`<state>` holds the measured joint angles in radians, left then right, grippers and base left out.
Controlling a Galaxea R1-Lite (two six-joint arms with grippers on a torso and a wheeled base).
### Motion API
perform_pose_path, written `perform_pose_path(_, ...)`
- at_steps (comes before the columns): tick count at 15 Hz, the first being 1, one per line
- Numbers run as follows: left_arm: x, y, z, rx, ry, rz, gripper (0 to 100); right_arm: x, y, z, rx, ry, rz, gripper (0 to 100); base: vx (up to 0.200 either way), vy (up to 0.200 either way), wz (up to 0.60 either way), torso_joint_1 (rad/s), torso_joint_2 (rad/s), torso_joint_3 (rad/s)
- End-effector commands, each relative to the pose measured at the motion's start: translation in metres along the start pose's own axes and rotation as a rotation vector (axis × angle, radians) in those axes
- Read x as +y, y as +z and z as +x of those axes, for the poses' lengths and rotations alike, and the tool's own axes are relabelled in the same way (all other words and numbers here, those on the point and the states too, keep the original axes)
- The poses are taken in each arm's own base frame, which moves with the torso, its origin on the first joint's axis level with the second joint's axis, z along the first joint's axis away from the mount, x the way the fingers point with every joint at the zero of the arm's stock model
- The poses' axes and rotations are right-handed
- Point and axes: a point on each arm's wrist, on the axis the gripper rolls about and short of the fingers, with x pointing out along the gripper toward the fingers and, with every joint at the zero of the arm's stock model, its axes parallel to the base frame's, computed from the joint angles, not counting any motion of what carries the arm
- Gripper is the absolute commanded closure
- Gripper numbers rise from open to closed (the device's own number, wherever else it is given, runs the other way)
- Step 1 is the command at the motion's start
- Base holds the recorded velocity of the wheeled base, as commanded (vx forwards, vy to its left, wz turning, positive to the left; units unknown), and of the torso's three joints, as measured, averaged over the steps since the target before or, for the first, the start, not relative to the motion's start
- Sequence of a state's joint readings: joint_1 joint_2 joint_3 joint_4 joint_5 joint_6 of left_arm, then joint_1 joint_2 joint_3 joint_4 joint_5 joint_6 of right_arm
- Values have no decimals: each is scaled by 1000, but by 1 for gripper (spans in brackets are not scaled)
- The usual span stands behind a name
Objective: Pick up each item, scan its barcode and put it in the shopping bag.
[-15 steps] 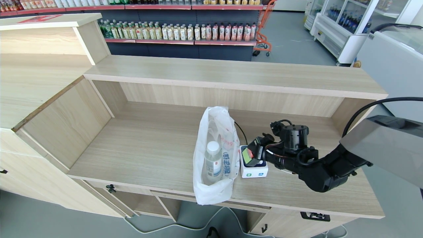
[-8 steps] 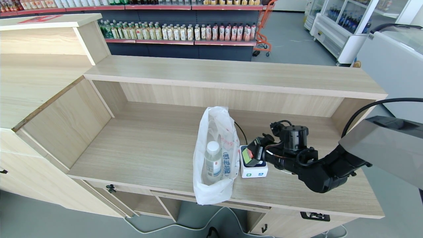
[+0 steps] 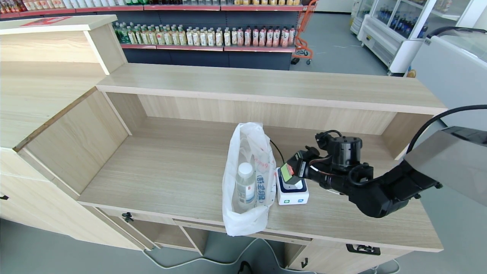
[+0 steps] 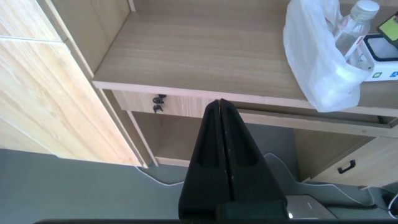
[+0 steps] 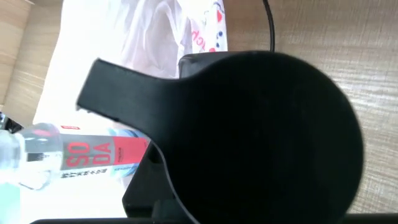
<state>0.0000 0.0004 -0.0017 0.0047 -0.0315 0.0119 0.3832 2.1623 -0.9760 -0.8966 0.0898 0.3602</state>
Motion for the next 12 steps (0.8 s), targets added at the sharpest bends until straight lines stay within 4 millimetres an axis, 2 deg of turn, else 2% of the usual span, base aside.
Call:
perform_pose_path(1,0,0,0,0,1,0,100,10,23,-23,-77,-12,-31,100,0,0,0,0,0,0)
perform_pose_path(3,0,0,0,0,1,0,100,15,35,-44,-123,-38,-101,100,0,0,0,0,0,0)
perform_pose_path(8,0,0,0,0,-1,0,100,24,56,-67,-200,-91,-260,100,0,0,0,0,0,0)
perform_pose_path(12,0,0,0,1,1,0,100,25,51,-89,-189,-118,-258,100,0,0,0,0,0,0)
